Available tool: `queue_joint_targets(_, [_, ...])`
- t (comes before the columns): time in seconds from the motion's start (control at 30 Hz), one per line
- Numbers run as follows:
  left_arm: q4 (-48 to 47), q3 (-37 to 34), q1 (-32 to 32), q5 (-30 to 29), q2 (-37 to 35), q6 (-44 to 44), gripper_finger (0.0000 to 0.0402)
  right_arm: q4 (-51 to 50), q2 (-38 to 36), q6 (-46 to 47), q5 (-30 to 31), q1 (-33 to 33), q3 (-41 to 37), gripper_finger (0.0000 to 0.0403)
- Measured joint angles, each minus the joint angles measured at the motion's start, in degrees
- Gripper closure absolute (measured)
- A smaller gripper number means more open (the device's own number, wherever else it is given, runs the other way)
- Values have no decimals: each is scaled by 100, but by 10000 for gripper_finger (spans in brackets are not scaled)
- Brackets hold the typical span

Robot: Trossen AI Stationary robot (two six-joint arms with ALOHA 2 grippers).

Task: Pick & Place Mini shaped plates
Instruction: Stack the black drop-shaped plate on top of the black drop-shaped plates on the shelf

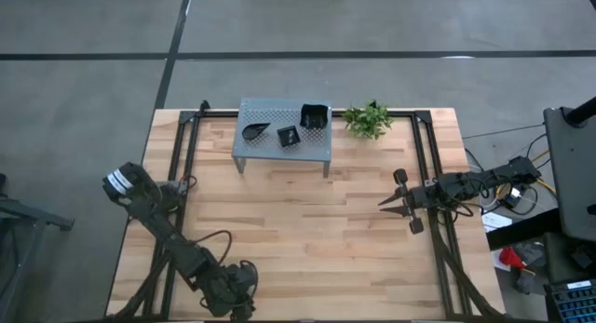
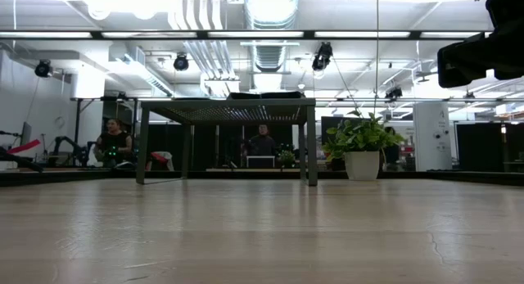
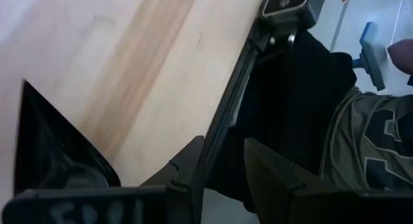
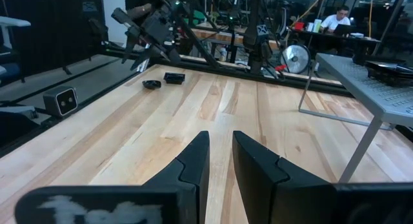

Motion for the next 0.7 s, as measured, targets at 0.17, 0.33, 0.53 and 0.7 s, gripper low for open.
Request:
queue_joint_targets(0.17, [-48, 90, -123, 15, 139, -426, 301, -3, -1, 0, 1, 0, 0, 339])
queue_joint_targets(0.33, [-277, 110, -193, 63, 261, -714, 301, -2, -2, 0, 0, 2, 0, 339])
queue_joint_targets(0.53, [-972, 131, -182, 99, 243, -728, 301, -2, 0, 0, 2, 0, -2, 339])
queue_joint_targets(0.7, [-1421, 374, -182, 87, 286, -675, 301, -2, 0, 0, 0, 1, -2, 339])
